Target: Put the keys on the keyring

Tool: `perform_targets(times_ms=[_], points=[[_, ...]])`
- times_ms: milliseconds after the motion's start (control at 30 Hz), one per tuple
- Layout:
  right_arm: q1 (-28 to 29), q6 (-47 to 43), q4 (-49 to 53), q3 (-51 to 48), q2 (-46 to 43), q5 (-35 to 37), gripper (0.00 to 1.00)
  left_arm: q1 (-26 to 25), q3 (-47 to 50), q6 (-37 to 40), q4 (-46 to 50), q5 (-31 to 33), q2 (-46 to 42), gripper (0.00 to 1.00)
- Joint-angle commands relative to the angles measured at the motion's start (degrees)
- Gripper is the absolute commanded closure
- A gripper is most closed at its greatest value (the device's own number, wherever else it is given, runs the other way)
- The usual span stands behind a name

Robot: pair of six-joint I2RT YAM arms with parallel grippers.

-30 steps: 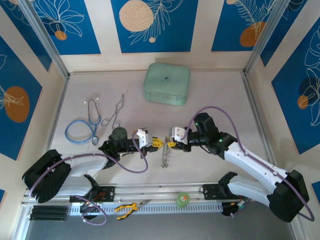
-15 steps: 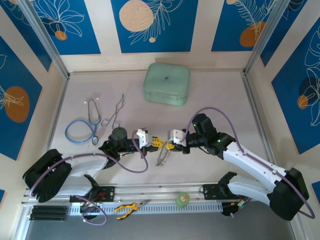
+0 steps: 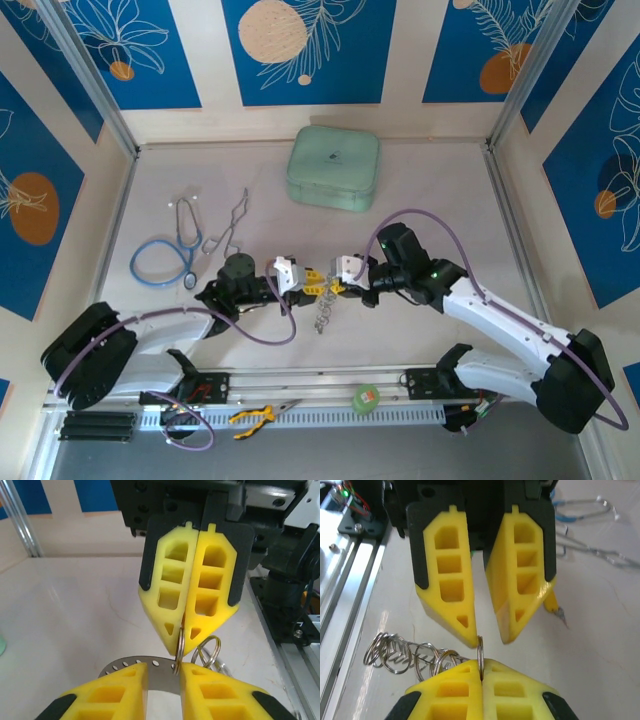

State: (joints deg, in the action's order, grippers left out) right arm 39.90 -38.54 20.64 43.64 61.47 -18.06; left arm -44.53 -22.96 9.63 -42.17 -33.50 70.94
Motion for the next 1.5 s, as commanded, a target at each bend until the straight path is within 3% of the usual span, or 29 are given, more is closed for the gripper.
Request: perform_targets(times_ms=[0,167,500,600,667,767,833,967,1100,1467], points=[[1.78,-4.25,12.88,7.11,2.49,5.77,1.0,-0.43,-4.35,6.53,13.05,2.72,-2.89,0.78],[3.92,-4.78,20.11,14.05,6.51,10.17,1.0,-0.48,-5.68,8.42,15.37,2.97,-3.51,0.79],[7.91,-2.36,17.53,17.7,9.33,8.31,1.0,-0.89,-3.53,2.63,4.22,0.97,-2.16,0.86],[8.35,-1.33,15.7,17.16,9.17,7.88,1.0,-0.98,-3.29,2.65,3.85,0.26,-2.03,0.96],[7.89,0.27,12.2,15.34,7.39,7.45,1.0,-0.93,-2.72,2.68,3.34,0.07,-2.36,1.0],[4.14,3.79,3.95,9.34,1.64,2.35,0.77,-0.85,-0.91,0.93,-0.61,0.2,-2.73,1.0],[0.67,5.77,-2.39,3.67,-2.43,-3.09,0.73,-0.89,0.29,-1.19,-4.42,-0.44,-2.28,1.0],[-3.95,9.47,-11.81,-4.48,-6.61,-7.71,0.73,-0.88,2.66,-6.31,-14.39,-2.18,0.36,1.0],[-3.94,9.4,-12.18,-6.36,-7.24,-9.18,0.73,-0.76,3.62,-9.35,-20.23,-3.34,2.68,1.0],[-1.84,9.0,-13.61,-7.58,-6.37,-4.19,0.74,-0.8,3.67,-11.63,-25.45,-6.47,6.48,1.0]])
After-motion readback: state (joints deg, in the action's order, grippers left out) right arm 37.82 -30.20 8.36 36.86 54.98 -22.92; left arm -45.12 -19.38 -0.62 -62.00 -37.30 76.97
